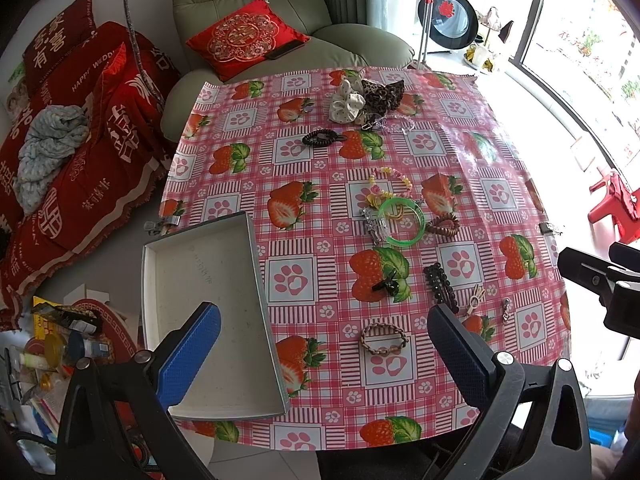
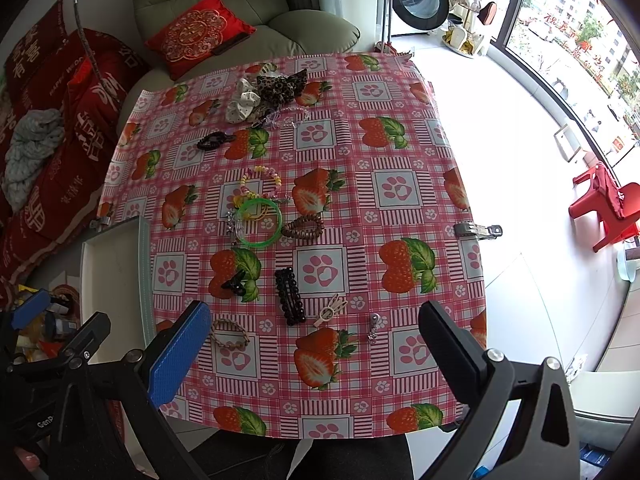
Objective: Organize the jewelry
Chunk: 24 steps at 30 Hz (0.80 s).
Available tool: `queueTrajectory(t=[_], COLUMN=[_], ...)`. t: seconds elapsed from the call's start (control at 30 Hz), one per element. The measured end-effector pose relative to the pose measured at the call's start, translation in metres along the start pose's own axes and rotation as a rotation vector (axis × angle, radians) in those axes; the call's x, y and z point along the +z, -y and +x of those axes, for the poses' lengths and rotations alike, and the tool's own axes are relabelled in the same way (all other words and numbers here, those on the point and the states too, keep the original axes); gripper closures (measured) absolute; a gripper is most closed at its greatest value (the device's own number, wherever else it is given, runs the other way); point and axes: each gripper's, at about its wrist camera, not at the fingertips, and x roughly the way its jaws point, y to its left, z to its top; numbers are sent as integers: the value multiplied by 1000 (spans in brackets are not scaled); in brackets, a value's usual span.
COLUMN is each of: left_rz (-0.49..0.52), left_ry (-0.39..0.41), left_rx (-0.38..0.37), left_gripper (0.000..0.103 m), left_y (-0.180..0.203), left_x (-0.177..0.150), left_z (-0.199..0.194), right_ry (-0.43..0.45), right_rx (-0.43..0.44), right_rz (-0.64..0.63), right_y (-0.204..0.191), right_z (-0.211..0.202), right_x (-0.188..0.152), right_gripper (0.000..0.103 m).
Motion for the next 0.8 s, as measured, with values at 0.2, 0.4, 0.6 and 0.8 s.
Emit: queueTrajectory(t=[0.2,0.4,0.6,0.8], left_rz=[1,0,1,0], left_ry=[-1,0,-3,-4], left_rx=[-1,-2,-2,-2], left_gripper=[0,0,0,0], left_y=[0,0,0,0], left_x=[0,0,-2,-2], left_z=[0,0,1,1], right_ry=[-1,-1,-2,-4], right_rx=[0,0,-1,1], right_rz=[0,1,1,-1], right_y=[0,0,0,-1], right_z=[0,0,1,2], right_x=[1,1,1,1], right_gripper=[0,0,0,0])
